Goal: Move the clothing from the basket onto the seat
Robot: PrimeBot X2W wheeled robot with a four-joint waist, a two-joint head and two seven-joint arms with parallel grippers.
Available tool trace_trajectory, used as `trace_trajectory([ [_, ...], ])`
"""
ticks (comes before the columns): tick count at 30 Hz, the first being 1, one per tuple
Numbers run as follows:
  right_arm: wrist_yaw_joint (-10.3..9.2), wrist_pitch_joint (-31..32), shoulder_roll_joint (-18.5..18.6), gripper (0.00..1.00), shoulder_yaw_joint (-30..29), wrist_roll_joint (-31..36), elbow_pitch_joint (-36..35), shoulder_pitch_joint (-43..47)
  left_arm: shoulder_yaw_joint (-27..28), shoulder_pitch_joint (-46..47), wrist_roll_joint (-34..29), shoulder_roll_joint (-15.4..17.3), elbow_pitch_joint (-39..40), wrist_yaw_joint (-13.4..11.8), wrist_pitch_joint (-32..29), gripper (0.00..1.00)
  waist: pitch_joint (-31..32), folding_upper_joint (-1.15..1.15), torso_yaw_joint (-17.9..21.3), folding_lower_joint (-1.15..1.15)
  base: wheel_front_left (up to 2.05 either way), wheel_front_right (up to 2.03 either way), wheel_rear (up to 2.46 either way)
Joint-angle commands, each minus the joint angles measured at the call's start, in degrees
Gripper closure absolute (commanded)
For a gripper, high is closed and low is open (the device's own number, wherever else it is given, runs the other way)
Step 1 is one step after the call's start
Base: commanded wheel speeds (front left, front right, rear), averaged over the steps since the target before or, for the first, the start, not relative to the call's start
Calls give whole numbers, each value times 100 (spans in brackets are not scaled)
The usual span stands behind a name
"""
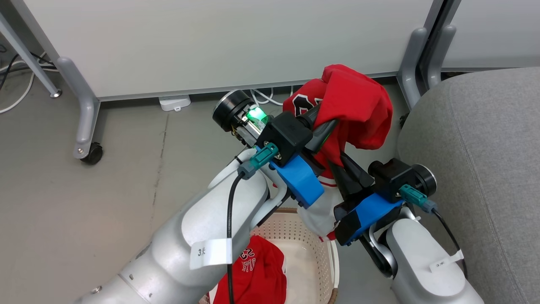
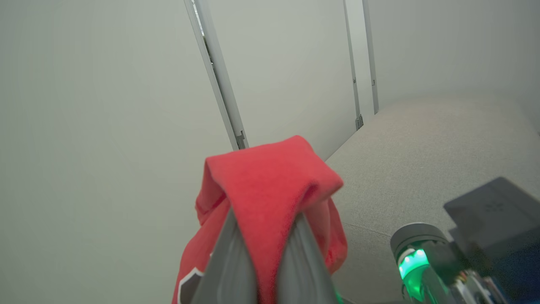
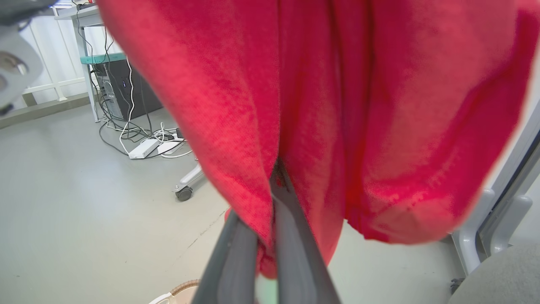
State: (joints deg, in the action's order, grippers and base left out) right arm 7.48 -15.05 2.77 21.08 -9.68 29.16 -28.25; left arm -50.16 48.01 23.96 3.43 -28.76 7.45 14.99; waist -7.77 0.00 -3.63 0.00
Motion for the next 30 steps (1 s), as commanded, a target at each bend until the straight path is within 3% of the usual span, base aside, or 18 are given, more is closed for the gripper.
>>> trace_trajectory([
  [1, 3, -20, 21, 100, -2, -23, 30, -100, 23, 58, 15, -6, -4, 2, 30, 100, 6, 0, 4, 0, 0, 0, 0],
  [24, 3, -20, 21, 100, 65, -124, 87, -57, 14, -12, 21, -32, -62, 2, 30, 98, 60, 0, -1, 0, 0, 0, 0],
  [25, 3, -20, 21, 100, 67, -125, 88, -57, 43, -18, 12, -33, -64, 2, 30, 24, 59, 0, -2, 0, 0, 0, 0],
  [26, 3, -20, 21, 100, 70, -124, 87, -55, 62, -20, -10, -34, -60, 2, 30, 0, 59, 0, -3, 0, 0, 0, 0],
  [30, 3, -20, 21, 100, 86, -132, 79, -41, 90, -54, -58, -37, -66, 2, 30, 0, 62, 0, -6, 0, 0, 0, 0],
])
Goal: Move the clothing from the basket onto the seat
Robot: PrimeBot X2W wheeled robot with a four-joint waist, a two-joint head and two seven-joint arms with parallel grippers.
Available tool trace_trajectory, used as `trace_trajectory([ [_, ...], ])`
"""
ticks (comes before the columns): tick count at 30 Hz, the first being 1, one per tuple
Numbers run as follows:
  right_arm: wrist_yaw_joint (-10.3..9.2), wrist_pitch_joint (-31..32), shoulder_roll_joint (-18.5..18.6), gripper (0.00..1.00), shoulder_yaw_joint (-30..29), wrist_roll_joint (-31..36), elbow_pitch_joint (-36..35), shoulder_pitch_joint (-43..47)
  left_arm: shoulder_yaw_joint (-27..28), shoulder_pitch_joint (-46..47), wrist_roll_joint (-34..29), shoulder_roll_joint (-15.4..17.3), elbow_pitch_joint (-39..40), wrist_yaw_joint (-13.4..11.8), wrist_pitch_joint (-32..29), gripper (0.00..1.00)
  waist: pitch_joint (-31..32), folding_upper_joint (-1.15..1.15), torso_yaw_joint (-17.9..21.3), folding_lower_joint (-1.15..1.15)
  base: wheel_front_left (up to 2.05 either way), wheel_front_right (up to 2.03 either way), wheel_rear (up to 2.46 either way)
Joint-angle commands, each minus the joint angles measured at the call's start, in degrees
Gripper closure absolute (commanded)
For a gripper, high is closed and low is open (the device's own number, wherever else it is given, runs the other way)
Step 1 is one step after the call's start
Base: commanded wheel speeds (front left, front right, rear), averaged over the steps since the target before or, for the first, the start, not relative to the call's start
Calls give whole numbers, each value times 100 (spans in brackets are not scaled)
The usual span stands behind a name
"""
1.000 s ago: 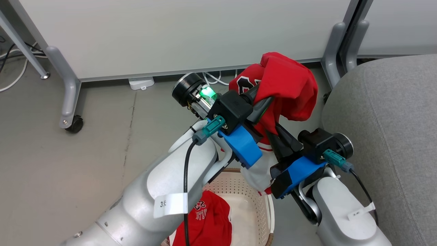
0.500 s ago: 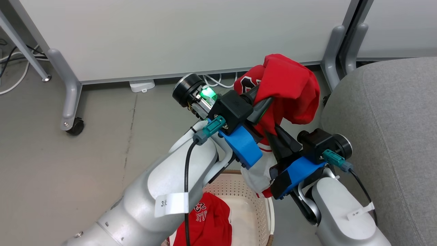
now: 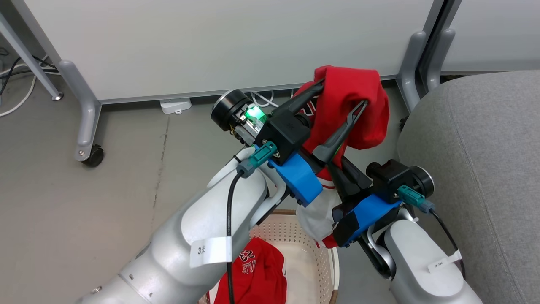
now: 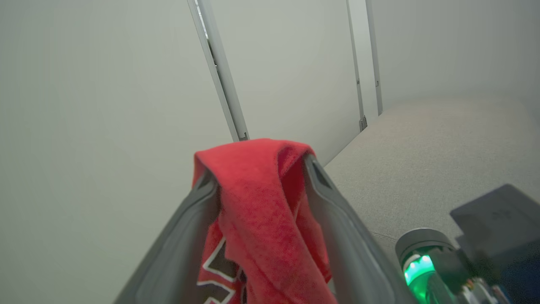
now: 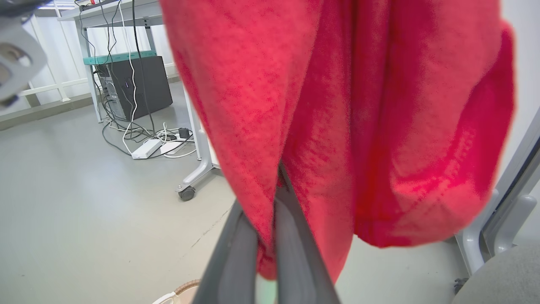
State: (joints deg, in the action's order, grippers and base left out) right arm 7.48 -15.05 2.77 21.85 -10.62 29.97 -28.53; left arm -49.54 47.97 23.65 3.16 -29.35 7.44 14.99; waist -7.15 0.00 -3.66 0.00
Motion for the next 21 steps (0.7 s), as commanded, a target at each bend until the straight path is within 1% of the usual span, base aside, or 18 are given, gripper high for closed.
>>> trace_trajectory([
  [1, 3, -20, 21, 100, 13, -35, -4, -12, 38, -53, -44, -9, -8, 4, 30, 0, -2, 0, -3, 0, 0, 0, 0],
  [13, 3, -21, 21, 100, 41, -63, -29, -83, 106, -58, -137, -15, 1, 4, 29, 0, -86, 0, 48, 0, 0, 0, 0],
  [21, 3, -21, 21, 100, -50, -38, -87, -163, 85, 52, -173, 1, -42, 4, 29, 0, -331, 0, 221, 0, 0, 0, 0],
])
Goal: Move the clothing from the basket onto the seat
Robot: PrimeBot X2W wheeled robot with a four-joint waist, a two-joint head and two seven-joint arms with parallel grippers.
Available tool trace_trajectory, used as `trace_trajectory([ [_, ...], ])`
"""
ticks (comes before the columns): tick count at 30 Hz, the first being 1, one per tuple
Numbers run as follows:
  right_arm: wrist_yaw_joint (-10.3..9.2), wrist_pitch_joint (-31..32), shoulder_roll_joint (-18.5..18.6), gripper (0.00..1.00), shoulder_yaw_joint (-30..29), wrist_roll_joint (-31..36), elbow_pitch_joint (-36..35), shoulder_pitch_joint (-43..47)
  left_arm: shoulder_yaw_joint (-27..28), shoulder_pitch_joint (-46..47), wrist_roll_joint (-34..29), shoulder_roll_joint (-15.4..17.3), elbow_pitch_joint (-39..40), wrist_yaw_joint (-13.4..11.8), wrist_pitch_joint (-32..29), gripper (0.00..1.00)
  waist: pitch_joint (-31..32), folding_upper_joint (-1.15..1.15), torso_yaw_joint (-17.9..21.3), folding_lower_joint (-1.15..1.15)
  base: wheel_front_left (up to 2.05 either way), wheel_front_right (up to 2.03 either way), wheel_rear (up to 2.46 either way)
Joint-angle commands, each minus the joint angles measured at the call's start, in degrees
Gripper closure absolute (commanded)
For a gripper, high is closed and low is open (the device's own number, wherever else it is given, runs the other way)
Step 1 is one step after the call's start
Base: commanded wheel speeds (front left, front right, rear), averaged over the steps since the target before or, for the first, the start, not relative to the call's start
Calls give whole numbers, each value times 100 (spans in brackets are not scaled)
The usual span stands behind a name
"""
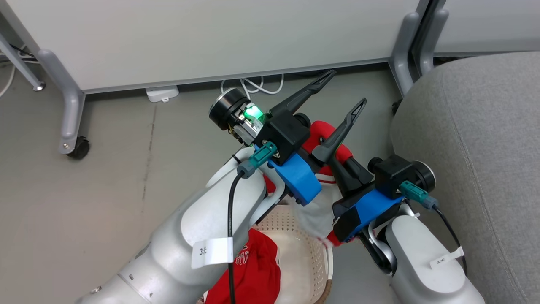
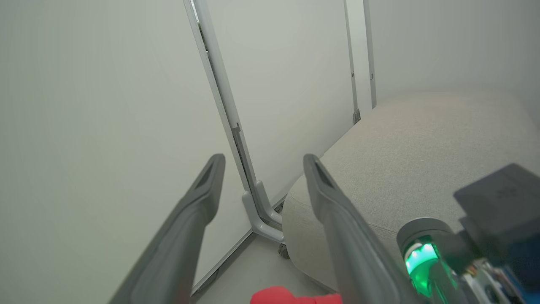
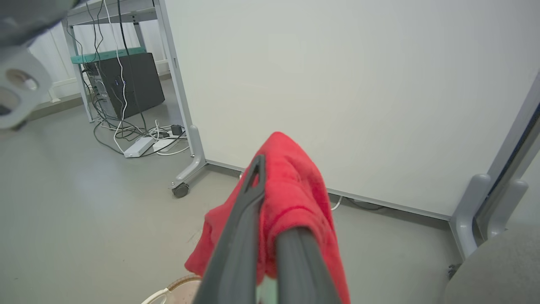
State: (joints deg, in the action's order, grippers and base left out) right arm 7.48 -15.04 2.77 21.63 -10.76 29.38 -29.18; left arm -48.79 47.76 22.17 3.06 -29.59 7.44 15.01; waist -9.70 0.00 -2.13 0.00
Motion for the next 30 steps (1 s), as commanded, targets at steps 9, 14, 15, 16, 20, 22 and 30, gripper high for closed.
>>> trace_trajectory([
  [9, 3, -22, 20, 100, -378, 155, -144, -232, -51, 200, -56, 68, -25, 3, 26, 0, -453, 0, 449, 0, 0, 0, 0],
  [14, 3, -22, 20, 100, -566, 274, -240, -322, -112, 233, -70, 99, -52, 3, 26, 0, -647, 0, 714, 0, 0, 0, 0],
  [15, 3, -22, 19, 100, -604, 300, -263, -330, -130, 247, -74, 108, -57, 3, 25, 0, -697, 0, 789, 0, 0, 0, 0],
  [16, 3, -22, 18, 100, -643, 335, -293, -341, -150, 267, -73, 110, -57, 3, 23, 0, -743, 0, 857, 0, 0, 0, 0],
  [20, 2, -22, 17, 100, -883, 388, -409, -366, -242, 326, -85, 130, -80, 3, 22, 0, -917, 0, 1138, 0, 0, 0, 0],
  [22, 2, -23, 16, 100, -996, 423, -458, -368, -289, 342, -96, 148, -98, 3, 22, 0, -997, 0, 1277, 0, 0, 0, 0],
  [30, 2, -23, 15, 100, -1529, 447, -739, -224, -560, 434, -44, 217, -210, 3, 21, 0, -1254, 0, 1794, 0, 0, 0, 0],
])
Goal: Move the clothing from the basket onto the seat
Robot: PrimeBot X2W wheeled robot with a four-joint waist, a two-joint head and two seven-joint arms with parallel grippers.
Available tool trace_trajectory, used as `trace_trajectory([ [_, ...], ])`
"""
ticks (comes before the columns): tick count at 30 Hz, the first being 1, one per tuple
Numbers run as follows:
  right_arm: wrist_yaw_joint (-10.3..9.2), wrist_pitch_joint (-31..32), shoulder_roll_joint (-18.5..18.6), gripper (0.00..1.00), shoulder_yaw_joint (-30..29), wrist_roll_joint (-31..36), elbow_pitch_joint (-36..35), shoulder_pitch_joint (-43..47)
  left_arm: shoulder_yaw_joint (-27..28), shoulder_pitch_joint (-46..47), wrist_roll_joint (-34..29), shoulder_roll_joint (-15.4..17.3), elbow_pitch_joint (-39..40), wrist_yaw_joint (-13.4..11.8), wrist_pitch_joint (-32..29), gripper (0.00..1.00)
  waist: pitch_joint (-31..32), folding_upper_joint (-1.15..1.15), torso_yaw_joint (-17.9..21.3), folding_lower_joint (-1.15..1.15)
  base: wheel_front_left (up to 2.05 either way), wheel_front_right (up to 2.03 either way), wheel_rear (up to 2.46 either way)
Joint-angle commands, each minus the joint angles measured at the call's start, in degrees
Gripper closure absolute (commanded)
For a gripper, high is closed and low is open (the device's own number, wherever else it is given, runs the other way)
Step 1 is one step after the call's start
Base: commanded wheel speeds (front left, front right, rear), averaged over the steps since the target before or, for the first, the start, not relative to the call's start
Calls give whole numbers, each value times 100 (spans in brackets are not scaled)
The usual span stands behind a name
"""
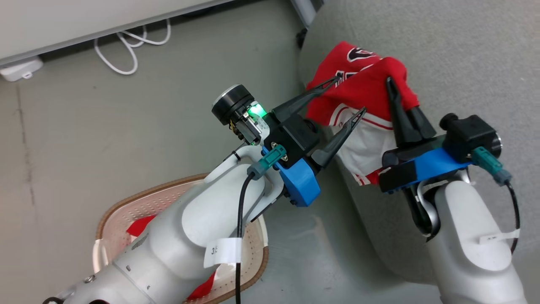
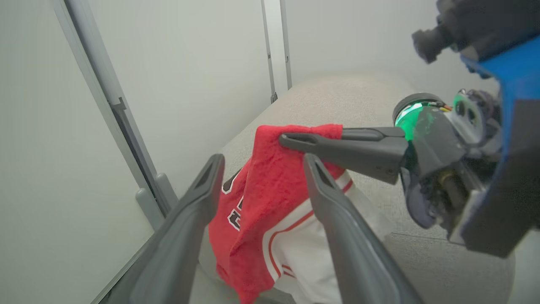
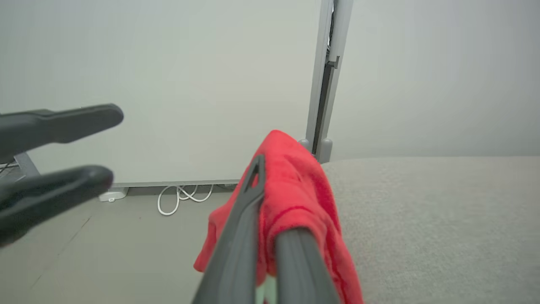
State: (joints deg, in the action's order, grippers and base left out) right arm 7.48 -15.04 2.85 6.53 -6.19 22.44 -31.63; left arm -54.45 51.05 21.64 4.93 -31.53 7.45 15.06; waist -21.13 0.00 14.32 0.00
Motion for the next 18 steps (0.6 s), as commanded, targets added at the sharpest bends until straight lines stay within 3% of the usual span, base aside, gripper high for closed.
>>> trace_trajectory([
  [1, 2, -22, 7, 100, -91, -22, -81, 47, -42, 110, 17, 37, -28, 2, 16, 0, -135, 0, 204, 0, 0, 0, 0],
  [10, 3, -23, 6, 100, -570, -5, -398, 369, -408, 76, 84, 124, -70, 2, -3, 0, -289, 0, 587, 0, 0, 0, 0],
  [18, 2, -22, 6, 100, -682, 28, -512, 662, -547, -12, 118, 154, -111, 2, 5, 0, -326, 0, 680, 0, 0, 0, 0],
])
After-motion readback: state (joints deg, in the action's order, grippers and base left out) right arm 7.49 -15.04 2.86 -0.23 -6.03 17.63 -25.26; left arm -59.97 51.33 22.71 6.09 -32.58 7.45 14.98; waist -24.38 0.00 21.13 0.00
